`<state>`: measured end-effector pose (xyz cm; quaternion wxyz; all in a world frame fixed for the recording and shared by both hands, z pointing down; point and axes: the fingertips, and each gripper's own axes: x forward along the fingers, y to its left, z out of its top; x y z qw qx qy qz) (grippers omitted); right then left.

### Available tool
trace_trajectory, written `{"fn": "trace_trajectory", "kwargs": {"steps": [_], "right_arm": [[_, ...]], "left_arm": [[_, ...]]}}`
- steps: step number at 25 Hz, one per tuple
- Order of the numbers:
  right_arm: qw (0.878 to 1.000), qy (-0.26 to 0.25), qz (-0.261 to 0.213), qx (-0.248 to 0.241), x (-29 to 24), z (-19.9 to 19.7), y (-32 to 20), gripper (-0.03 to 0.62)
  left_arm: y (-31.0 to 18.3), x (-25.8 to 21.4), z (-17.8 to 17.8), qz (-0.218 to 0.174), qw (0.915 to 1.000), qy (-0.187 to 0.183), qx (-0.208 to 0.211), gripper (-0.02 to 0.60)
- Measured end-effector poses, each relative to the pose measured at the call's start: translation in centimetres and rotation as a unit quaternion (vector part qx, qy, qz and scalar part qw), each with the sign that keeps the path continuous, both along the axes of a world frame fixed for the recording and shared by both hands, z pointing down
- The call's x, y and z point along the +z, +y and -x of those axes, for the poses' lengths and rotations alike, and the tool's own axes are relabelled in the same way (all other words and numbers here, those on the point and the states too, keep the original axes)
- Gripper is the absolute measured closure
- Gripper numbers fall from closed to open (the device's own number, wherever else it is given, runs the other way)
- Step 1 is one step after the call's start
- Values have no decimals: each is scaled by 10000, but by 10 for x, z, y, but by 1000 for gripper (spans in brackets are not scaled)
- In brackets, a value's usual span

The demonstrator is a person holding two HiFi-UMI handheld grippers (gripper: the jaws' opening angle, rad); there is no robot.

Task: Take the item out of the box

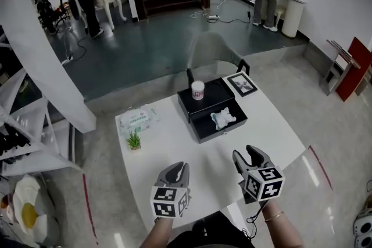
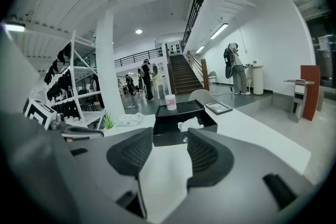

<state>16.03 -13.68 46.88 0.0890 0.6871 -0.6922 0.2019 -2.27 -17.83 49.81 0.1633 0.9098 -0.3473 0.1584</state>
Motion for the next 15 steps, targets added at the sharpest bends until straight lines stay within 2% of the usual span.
{"fn": "trace_trajectory", "kwargs": {"steps": [15], "right_arm": [[9951, 282, 432, -838, 17, -27, -92, 372]], "left_arm": [[-50, 12, -13, 210, 9972, -1, -714, 546]]}}
